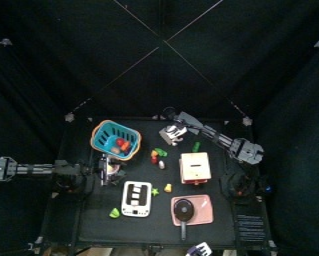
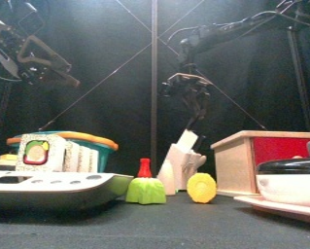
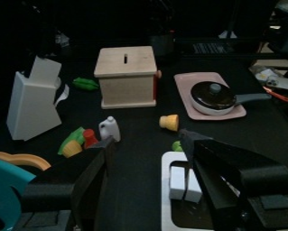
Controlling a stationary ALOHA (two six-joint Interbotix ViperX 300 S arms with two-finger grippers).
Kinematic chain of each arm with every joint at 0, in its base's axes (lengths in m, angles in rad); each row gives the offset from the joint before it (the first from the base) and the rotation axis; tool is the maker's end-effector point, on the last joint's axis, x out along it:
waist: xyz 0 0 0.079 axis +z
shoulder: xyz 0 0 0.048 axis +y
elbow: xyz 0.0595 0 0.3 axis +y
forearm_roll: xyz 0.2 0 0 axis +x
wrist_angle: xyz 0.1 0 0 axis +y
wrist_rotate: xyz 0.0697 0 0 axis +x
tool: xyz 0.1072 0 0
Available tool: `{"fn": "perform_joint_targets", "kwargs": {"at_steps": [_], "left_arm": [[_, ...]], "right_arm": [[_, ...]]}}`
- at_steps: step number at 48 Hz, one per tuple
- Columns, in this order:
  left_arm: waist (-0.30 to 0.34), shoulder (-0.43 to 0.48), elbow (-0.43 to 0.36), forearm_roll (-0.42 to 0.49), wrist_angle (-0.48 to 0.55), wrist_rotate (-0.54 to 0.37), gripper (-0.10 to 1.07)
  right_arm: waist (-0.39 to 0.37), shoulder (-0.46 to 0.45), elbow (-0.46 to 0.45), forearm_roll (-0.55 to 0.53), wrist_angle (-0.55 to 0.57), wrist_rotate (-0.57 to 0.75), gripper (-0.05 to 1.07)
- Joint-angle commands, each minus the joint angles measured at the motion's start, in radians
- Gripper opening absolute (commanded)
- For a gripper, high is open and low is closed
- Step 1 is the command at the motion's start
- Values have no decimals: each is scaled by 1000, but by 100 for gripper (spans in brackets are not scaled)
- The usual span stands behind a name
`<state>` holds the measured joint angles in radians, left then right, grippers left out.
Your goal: Put cleaver back in holder
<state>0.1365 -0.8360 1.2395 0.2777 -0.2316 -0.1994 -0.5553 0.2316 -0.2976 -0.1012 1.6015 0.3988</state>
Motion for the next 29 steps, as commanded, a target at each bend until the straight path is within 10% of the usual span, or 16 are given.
{"fn": "perform_joint_targets", "kwargs": {"at_steps": [1,29], "left_arm": [[2,3,-15,-2,-3,2,93],[2,3,-9,-2,-2,0,93]], "right_arm": [[5,-23,-41,-3,-2,-3,72],[103,-71,25,-43,-25,-2,71]]}}
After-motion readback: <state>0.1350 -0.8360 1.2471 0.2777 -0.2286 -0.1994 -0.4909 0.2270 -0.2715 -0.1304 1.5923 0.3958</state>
